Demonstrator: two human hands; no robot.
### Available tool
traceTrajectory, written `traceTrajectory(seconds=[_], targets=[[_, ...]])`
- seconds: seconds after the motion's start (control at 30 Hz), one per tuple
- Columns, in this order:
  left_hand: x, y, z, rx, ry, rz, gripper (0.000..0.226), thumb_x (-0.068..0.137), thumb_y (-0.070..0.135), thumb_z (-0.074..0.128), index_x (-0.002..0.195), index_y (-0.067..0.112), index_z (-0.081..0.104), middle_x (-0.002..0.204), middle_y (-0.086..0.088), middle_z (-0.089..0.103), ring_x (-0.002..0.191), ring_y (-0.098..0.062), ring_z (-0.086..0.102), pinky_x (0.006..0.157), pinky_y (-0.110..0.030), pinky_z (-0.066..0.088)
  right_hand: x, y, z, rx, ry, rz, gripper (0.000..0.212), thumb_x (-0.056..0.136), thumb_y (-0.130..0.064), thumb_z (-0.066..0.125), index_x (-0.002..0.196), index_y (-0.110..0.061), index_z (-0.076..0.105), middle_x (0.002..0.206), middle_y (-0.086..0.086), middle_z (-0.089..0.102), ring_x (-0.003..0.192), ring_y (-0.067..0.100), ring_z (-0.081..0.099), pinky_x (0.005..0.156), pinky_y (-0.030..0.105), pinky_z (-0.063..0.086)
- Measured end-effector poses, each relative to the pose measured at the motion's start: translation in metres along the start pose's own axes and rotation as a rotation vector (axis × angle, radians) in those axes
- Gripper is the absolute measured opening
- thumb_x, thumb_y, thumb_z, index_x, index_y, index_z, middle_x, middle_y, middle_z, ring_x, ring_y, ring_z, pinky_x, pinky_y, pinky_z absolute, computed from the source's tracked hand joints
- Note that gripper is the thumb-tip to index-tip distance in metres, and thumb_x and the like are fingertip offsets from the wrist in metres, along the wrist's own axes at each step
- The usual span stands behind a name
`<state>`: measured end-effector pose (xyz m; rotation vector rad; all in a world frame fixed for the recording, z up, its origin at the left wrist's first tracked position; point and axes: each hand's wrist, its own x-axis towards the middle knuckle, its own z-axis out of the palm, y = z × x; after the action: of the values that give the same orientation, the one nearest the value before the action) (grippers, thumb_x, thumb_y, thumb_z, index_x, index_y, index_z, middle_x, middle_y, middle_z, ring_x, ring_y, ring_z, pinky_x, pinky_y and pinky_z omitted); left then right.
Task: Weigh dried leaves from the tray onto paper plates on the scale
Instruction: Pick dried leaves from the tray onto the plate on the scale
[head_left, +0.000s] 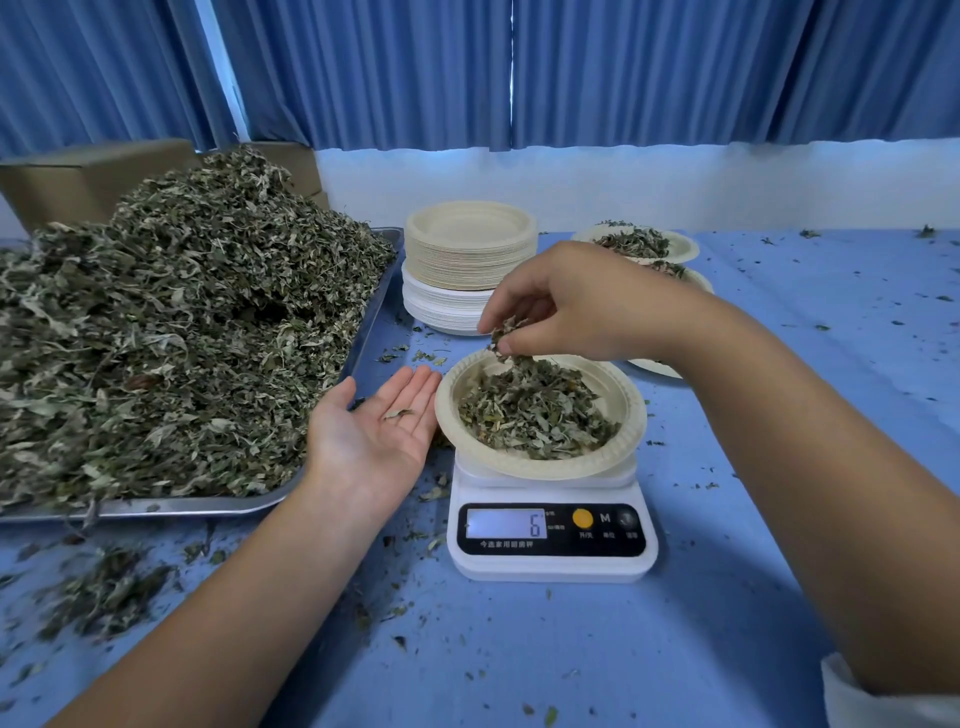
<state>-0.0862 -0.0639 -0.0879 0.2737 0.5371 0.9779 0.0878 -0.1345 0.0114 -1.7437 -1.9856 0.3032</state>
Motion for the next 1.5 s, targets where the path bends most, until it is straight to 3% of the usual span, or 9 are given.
traceTrajectory(seconds=[0.13,0.23,0.5,0.63,0.83,0.93,1.0,1.37,1.5], targets=[[0.0,0.0,0.001,-0.001,0.002,-0.001,0.051,0.1,0.038,0.036,0.107,-0.008,0.057,0.111,-0.024,0.065,0.104,-0.034,0.063,0.088,-0.041,0.053,0.001,0.002,0.001,0.042,0.032,0.031,0.021,0.076,-0.014,0.079,0.092,-0.024,0.067,0.092,-0.01,0.066,0.069,-0.007,0.06,0.065,0.007,0.044],[-0.001,0.0,0.001,0.003,0.0,-0.001,0.051,0.1,0.038,0.036,0.107,-0.008,0.057,0.112,-0.024,0.065,0.105,-0.033,0.063,0.088,-0.041,0.052,0.001,0.002,0.001,0.066,0.022,0.057,0.024,0.075,-0.012,0.08,0.09,-0.022,0.064,0.088,-0.011,0.066,0.079,0.006,0.066,0.072,0.017,0.048],[-0.001,-0.001,0.001,0.007,0.001,0.001,0.051,0.1,0.038,0.035,0.106,-0.008,0.057,0.111,-0.024,0.065,0.105,-0.033,0.063,0.089,-0.041,0.052,0.003,0.002,0.007,-0.058,-0.018,0.028,0.009,0.084,-0.018,0.072,0.091,-0.023,0.071,0.093,-0.01,0.071,0.091,0.004,0.065,0.083,0.021,0.05],[-0.001,-0.001,0.001,0.01,0.002,0.001,0.051,0.1,0.038,0.035,0.107,-0.008,0.057,0.111,-0.024,0.065,0.105,-0.033,0.063,0.091,-0.041,0.051,0.005,0.001,0.015,-0.037,-0.078,0.007,0.009,0.083,-0.015,0.072,0.087,-0.024,0.073,0.086,-0.01,0.072,0.083,0.001,0.066,0.078,0.019,0.052],[-0.002,0.0,0.002,0.017,0.007,0.0,0.051,0.1,0.037,0.035,0.108,-0.008,0.056,0.112,-0.024,0.064,0.106,-0.033,0.063,0.094,-0.041,0.05,0.006,0.005,0.03,-0.06,-0.225,0.043,0.008,0.082,-0.015,0.073,0.084,-0.023,0.075,0.068,-0.022,0.064,0.067,-0.012,0.058,0.055,0.005,0.044],[-0.002,0.0,0.002,0.019,0.006,0.002,0.051,0.1,0.038,0.035,0.108,-0.008,0.057,0.111,-0.023,0.065,0.104,-0.033,0.064,0.091,-0.041,0.051,0.007,0.005,0.029,-0.051,-0.21,0.033,0.008,0.082,-0.017,0.073,0.085,-0.023,0.074,0.077,-0.018,0.069,0.076,-0.003,0.062,0.069,0.018,0.052],[-0.002,0.0,0.001,0.021,0.006,0.0,0.051,0.1,0.038,0.035,0.108,-0.008,0.057,0.11,-0.023,0.065,0.104,-0.033,0.064,0.091,-0.041,0.051,0.007,0.005,0.027,-0.034,-0.172,0.014,0.007,0.082,-0.017,0.073,0.085,-0.023,0.074,0.079,-0.016,0.07,0.078,-0.002,0.063,0.073,0.017,0.051],[-0.001,0.0,0.001,-0.012,0.001,-0.001,0.051,0.1,0.038,0.036,0.108,-0.009,0.057,0.112,-0.025,0.064,0.107,-0.034,0.062,0.094,-0.042,0.05,0.007,0.002,0.024,0.001,-0.052,-0.006,0.004,0.085,-0.018,0.07,0.086,-0.021,0.072,0.085,-0.007,0.072,0.081,0.004,0.066,0.081,0.024,0.053],[-0.001,0.0,0.001,-0.015,0.0,-0.004,0.051,0.1,0.038,0.036,0.109,-0.008,0.057,0.112,-0.025,0.064,0.108,-0.034,0.062,0.095,-0.042,0.049,0.007,0.0,0.024,0.017,-0.018,-0.019,0.005,0.085,-0.015,0.069,0.085,-0.02,0.071,0.083,-0.009,0.071,0.079,0.002,0.064,0.076,0.017,0.051]])
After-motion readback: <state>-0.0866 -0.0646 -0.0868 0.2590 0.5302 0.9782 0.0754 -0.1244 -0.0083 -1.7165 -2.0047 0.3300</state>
